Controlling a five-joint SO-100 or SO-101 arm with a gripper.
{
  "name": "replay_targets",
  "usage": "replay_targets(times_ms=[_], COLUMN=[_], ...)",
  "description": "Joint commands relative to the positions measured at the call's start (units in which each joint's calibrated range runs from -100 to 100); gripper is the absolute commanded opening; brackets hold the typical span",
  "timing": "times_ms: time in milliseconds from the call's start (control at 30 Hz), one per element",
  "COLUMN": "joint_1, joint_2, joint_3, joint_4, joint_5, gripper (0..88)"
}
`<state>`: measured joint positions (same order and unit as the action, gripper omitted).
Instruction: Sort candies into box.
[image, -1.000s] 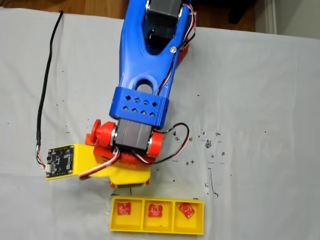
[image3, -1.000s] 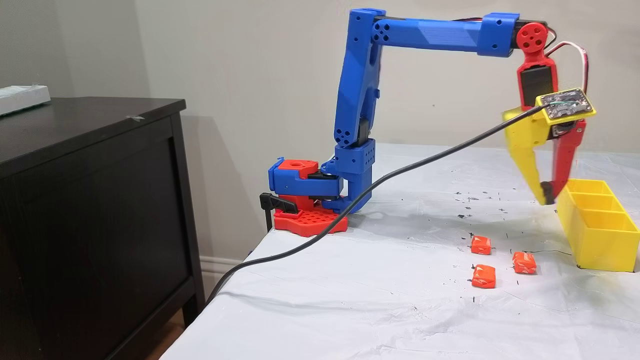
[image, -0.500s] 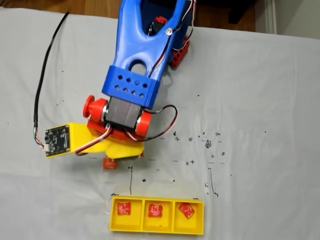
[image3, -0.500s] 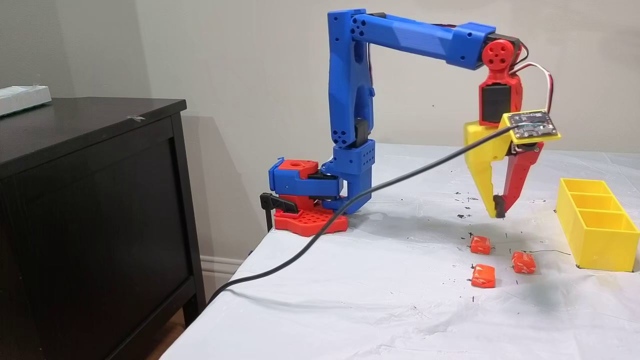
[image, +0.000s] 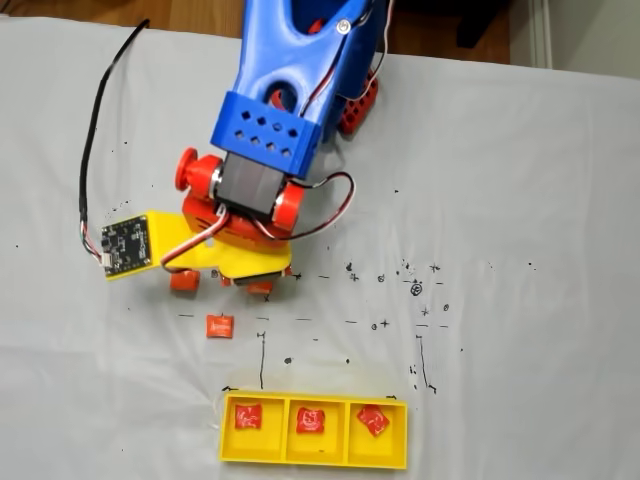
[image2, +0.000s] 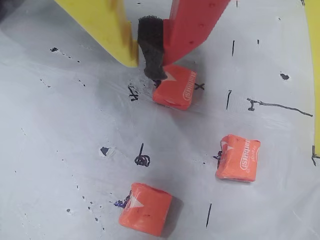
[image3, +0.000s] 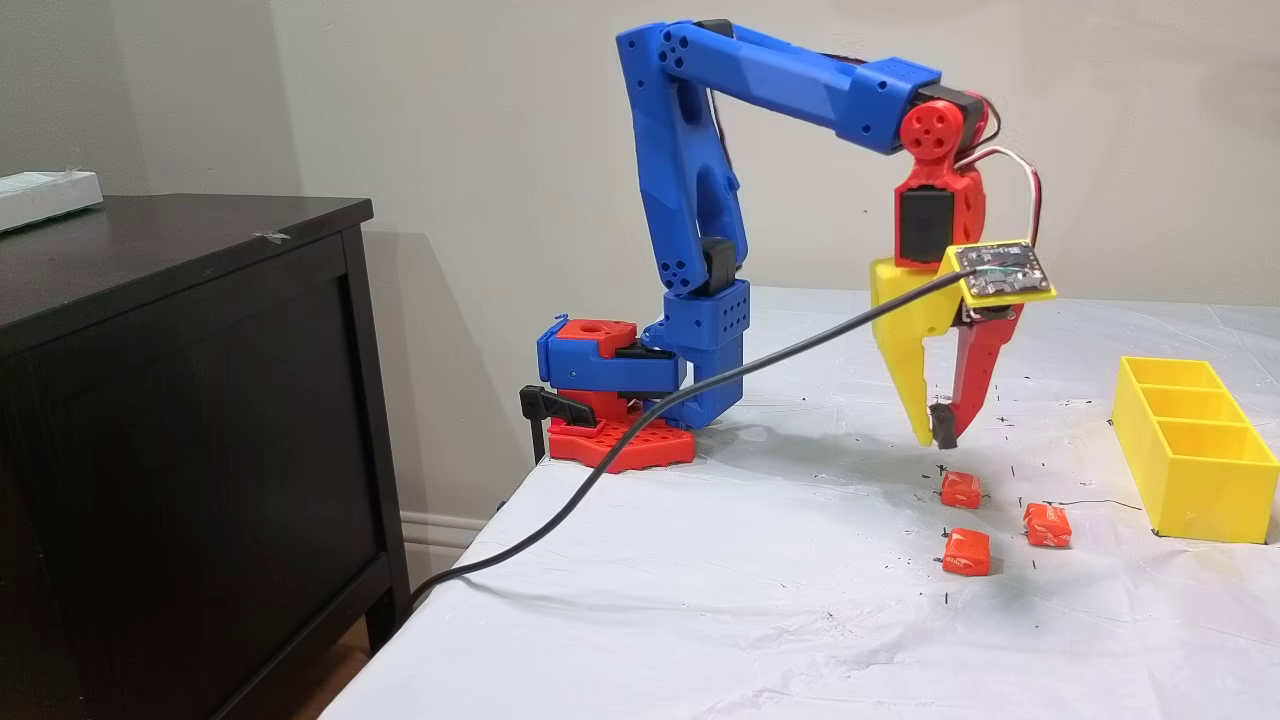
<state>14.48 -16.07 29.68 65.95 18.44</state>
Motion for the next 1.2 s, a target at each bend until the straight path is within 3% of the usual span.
replay_targets(times_ms=[0, 167, 233, 1167], joint_1=[-0.25, -0.34, -0.34, -1.16], joint_2=[-3.60, -0.97, -0.46, 6.91], joint_3=[-0.51, -2.42, -2.78, -2.51], joint_4=[-1.40, -1.24, -0.83, -3.61], joint_5=[-0.68, -1.12, -1.12, -0.73], gripper=[4.5, 21.4, 23.3, 27.0])
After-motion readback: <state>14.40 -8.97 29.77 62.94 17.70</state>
